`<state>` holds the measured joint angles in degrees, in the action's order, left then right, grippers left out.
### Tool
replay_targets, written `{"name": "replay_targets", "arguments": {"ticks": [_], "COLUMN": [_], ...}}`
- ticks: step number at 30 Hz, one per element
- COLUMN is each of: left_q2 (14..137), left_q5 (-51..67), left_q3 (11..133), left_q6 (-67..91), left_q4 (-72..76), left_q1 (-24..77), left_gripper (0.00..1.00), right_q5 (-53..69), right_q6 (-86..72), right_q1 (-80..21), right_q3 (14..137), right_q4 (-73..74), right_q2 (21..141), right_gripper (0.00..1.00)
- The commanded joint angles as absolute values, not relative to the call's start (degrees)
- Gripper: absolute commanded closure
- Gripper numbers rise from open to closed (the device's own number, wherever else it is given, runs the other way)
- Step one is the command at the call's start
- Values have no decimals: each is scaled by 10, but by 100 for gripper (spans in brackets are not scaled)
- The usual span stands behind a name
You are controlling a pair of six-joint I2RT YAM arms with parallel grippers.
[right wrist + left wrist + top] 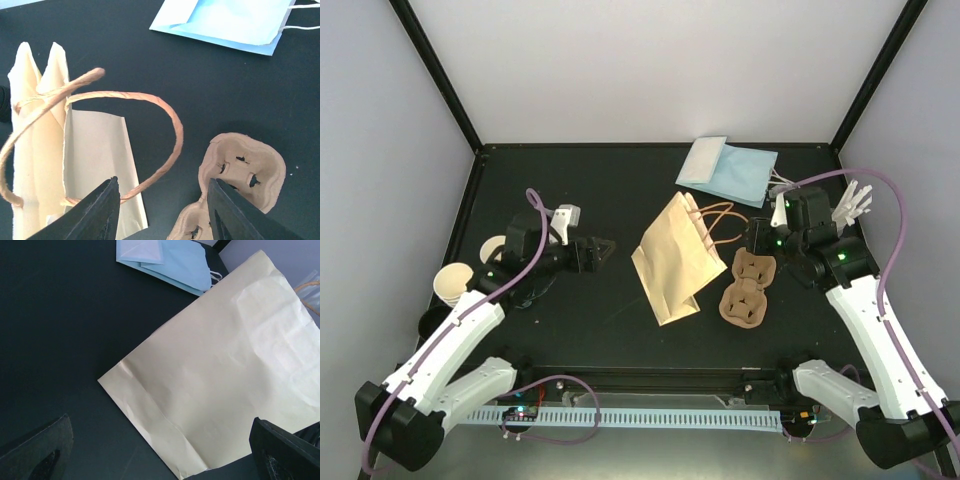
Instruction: Pack the takeout coffee
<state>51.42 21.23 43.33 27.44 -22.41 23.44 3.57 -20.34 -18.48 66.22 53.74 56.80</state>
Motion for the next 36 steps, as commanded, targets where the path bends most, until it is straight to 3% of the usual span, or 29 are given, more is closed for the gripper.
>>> {"name": "replay_targets", "arguments": {"ticks": [1, 9, 17, 24, 34, 36], "left_q2": [516, 524, 543, 545, 581, 597], "left_q5": [232, 313, 358, 285, 172, 150], "left_q3": [466, 460, 460, 495, 561, 581], "left_q6": [265, 275, 275, 236, 204, 203], "left_q4": [-242, -201, -182, -216, -245, -249], "left_q1": [233, 239, 258, 311, 390, 405], "left_gripper": [1, 1, 1, 1, 1, 1], "right_q5": [43, -19, 8, 55, 127, 169], "right_q6": [-233, -254, -256, -252, -227, -216], "right_q1": [-179, -179, -178, -178, -177, -177], "right_q3": [648, 645, 628, 629, 653, 662], "right_q4": [506, 509, 496, 489, 449, 444], "right_q2": [552, 542, 545, 572, 601, 613], "right_gripper": [49, 50, 52, 71, 72, 76]}}
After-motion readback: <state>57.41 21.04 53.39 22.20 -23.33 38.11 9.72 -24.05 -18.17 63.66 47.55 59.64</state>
